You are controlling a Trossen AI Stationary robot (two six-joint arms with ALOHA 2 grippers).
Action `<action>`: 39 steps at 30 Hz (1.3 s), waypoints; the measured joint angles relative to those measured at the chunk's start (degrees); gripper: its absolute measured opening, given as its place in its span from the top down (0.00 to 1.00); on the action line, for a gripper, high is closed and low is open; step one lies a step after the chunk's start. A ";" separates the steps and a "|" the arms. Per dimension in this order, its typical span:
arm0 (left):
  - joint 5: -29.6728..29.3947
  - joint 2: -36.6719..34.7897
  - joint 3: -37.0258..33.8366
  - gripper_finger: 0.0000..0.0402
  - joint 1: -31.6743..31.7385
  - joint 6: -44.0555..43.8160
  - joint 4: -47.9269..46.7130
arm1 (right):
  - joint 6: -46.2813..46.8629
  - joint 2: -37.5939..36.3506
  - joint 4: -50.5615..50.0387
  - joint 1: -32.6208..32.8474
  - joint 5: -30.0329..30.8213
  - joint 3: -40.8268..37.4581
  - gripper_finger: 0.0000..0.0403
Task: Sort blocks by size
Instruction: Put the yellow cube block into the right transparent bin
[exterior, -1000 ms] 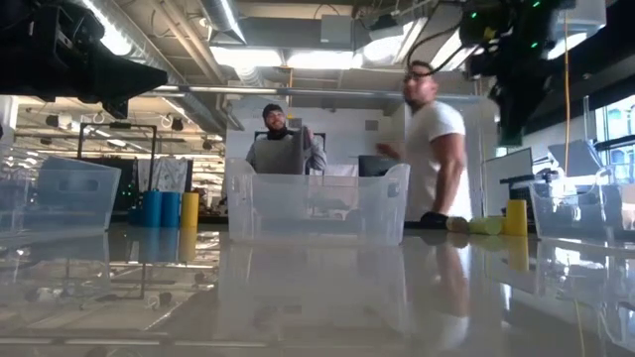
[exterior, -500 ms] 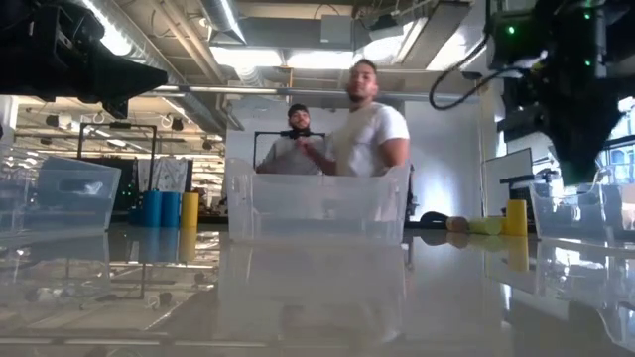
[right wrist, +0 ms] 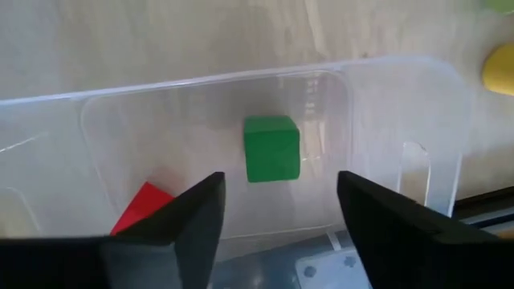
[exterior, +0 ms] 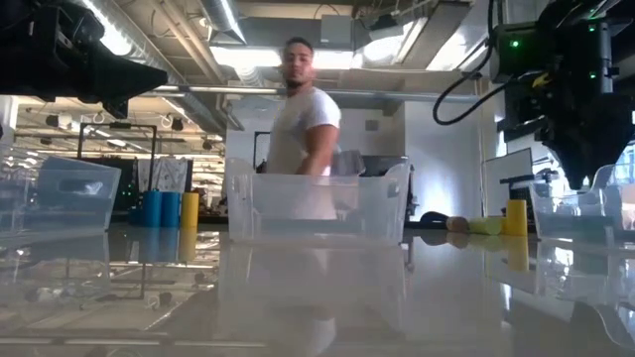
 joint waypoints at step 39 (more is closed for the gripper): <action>-0.01 0.01 0.01 0.99 0.00 0.00 0.01 | -22.60 7.61 12.03 -23.86 10.49 15.51 0.32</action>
